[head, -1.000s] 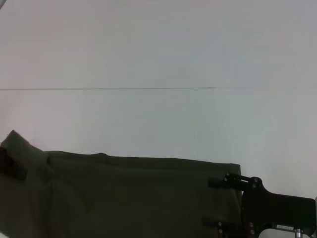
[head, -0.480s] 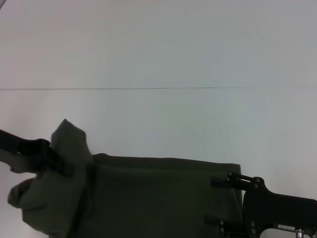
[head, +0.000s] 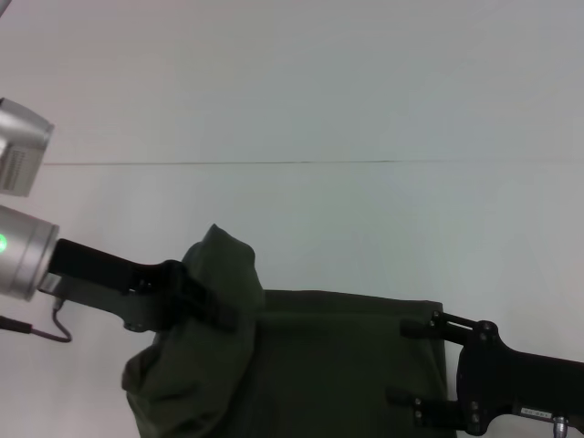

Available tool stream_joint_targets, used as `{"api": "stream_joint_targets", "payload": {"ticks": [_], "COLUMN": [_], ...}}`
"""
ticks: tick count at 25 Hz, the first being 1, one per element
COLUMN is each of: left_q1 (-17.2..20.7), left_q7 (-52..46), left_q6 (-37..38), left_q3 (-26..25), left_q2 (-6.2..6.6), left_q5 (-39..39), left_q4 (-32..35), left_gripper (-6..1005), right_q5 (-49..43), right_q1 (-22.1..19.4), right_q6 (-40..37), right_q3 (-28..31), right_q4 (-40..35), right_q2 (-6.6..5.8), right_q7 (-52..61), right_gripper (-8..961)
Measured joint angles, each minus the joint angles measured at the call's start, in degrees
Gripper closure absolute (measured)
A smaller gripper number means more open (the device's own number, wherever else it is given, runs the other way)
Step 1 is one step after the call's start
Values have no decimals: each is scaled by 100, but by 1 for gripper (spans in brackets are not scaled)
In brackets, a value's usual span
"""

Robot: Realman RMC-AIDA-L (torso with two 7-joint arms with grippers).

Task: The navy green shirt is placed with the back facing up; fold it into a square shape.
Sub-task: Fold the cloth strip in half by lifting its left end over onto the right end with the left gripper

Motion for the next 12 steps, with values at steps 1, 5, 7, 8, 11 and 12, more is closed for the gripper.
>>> {"api": "stream_joint_targets", "payload": {"ticks": [1,5,7,8,11,12], "left_q1": [0,1,5,6,13,17], "left_q7": [-2,4,17,21,28,35], "left_q6": [-55,-331,-467,-511,-672,-740], "left_q3": [1,-7,4,8,13,13], "left_q2": [-46,-143,-153,-161,-242,-284], "left_q5": [-18,-147,-335,-402,-537,-555], "left_q4": [-29,-335,-584,-676,-855,-881], "left_gripper": [877,877,877,877,877,877], "right_q5": [0,0,1,0,0,0], "right_q1": [-5,-43,-61,-71,-96,-101], "right_q6": [10,33,38,41,45,46], "right_q3": [12,90,126,147,236,266], "right_q4": [-1,-4,-7,-9,-14,-14], "right_q2": [-2,-2,-6,-8,-10,-11], "right_q7": [-7,-57,-60,-62,-101,-118], "right_gripper": [137,137,137,137,137,137]}}
